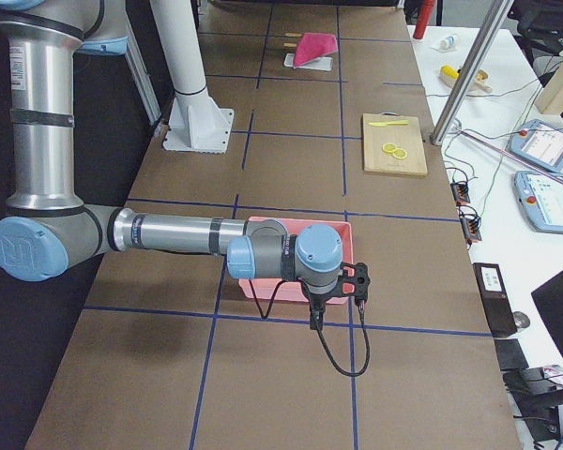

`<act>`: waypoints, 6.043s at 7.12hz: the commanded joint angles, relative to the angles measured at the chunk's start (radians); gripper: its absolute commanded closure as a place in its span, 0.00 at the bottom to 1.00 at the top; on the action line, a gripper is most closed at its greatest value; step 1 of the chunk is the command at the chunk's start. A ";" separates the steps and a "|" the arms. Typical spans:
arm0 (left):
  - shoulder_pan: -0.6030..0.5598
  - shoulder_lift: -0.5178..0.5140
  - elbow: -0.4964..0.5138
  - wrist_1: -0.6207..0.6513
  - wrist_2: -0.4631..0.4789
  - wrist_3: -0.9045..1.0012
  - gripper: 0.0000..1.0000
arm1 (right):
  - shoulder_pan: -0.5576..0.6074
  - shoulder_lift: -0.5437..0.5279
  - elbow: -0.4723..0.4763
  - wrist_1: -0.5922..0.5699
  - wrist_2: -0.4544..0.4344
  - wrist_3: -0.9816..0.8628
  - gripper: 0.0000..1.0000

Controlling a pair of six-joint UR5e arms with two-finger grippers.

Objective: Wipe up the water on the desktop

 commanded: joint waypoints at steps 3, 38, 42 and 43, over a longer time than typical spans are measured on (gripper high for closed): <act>0.004 -0.014 -0.053 -0.003 -0.008 -0.012 0.00 | -0.006 0.001 0.021 0.003 0.004 0.006 0.00; 0.360 -0.037 -0.093 -0.503 -0.258 -0.669 0.90 | -0.201 0.106 0.077 0.054 0.071 0.196 0.00; 0.356 -0.034 -0.095 -0.498 -0.305 -0.669 0.98 | -0.201 0.106 0.080 0.054 0.071 0.197 0.00; 0.347 -0.034 -0.096 -0.494 -0.316 -0.669 1.00 | -0.201 0.106 0.081 0.055 0.071 0.197 0.00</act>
